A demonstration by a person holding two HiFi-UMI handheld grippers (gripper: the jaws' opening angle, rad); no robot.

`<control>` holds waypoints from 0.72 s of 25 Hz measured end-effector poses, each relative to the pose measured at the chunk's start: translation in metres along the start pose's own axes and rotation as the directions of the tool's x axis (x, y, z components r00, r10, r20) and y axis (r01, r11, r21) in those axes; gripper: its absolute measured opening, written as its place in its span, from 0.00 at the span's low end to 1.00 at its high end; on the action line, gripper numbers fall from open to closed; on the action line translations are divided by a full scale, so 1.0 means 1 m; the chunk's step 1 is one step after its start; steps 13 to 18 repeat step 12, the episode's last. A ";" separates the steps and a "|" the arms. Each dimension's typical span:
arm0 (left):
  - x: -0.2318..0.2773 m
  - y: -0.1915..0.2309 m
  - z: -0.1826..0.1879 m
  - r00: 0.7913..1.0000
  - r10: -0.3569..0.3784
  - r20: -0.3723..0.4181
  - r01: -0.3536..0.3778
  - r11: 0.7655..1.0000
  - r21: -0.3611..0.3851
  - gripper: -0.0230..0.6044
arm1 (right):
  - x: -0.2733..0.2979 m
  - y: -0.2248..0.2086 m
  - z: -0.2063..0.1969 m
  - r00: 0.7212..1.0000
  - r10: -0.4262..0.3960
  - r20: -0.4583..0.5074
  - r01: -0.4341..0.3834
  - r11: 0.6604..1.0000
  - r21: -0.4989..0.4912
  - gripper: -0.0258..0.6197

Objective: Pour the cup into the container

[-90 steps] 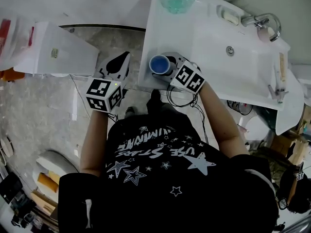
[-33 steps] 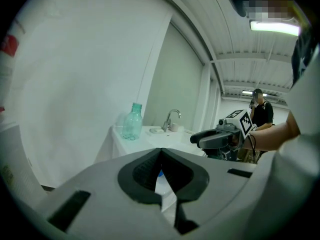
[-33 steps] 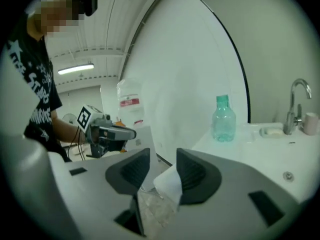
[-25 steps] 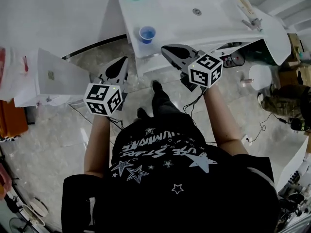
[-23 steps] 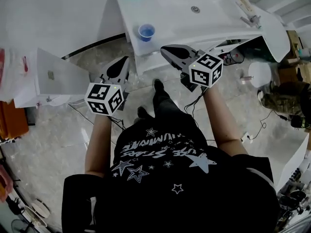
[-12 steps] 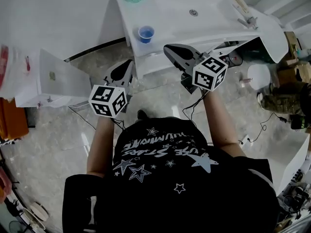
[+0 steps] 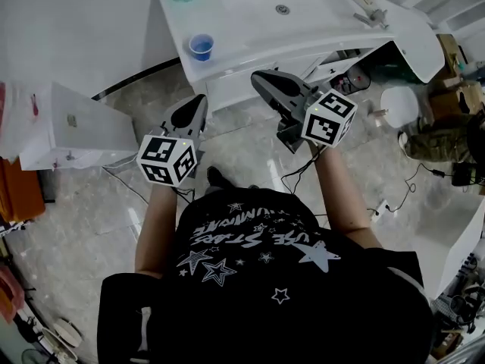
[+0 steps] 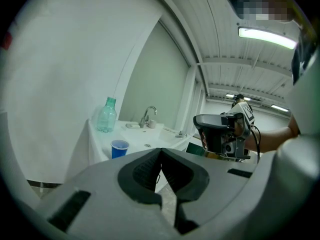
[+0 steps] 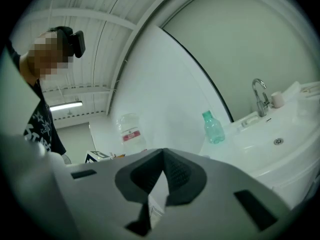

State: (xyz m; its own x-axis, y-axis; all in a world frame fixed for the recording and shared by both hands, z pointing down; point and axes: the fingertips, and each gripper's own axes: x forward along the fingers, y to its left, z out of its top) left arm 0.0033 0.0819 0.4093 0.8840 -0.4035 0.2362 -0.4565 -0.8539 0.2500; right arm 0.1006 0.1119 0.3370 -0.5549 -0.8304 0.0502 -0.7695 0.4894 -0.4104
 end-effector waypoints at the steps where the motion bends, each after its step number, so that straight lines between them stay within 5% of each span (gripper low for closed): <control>1: -0.001 -0.007 -0.002 1.000 0.000 -0.002 0.000 1.000 0.000 0.05 | -0.007 0.001 -0.001 1.000 -0.004 0.003 0.004 1.000 0.009 0.05; 18: -0.027 -0.057 -0.022 0.999 0.031 -0.015 -0.031 1.000 0.004 0.05 | -0.053 0.028 -0.019 1.000 0.005 -0.021 -0.005 1.000 -0.005 0.05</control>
